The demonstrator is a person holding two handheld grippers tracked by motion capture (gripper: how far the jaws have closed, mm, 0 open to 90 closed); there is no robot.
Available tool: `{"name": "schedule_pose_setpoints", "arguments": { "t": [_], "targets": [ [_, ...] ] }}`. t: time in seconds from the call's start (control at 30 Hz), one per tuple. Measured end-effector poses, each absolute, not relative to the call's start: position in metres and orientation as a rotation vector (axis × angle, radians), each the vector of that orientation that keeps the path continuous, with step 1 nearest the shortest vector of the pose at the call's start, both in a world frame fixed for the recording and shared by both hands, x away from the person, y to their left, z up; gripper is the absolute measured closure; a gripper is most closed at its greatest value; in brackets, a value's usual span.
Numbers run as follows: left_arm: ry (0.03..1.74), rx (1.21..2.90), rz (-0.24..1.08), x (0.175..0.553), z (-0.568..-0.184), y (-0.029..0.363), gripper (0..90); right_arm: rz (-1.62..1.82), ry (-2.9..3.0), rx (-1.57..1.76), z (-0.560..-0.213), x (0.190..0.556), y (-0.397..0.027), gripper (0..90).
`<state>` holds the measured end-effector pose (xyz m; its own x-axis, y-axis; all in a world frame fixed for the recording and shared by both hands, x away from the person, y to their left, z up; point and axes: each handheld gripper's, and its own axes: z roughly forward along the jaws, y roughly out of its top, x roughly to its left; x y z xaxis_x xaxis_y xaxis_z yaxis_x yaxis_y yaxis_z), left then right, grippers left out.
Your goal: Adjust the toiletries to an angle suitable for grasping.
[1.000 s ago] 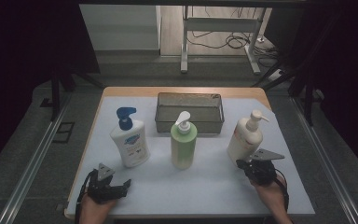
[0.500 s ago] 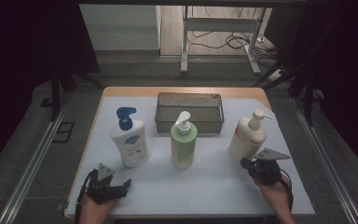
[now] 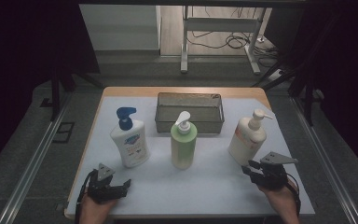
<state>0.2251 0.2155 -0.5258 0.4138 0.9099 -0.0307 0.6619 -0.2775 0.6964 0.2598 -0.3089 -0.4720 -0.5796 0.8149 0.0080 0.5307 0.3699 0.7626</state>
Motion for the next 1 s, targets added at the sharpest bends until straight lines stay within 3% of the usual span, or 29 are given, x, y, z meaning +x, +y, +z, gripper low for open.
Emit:
{"name": "schedule_pose_setpoints", "arguments": {
  "t": [0.37,1.0],
  "targets": [
    [1.328,2.035,0.503,0.225,-0.526,0.216,12.7,1.044,2.249,1.192,-0.459,0.254,-0.318,45.3],
    [1.328,2.035,0.503,0.225,-0.526,0.216,12.7,1.082,2.219,1.210,-0.424,0.267,-0.330,34.9]
  ]
}}
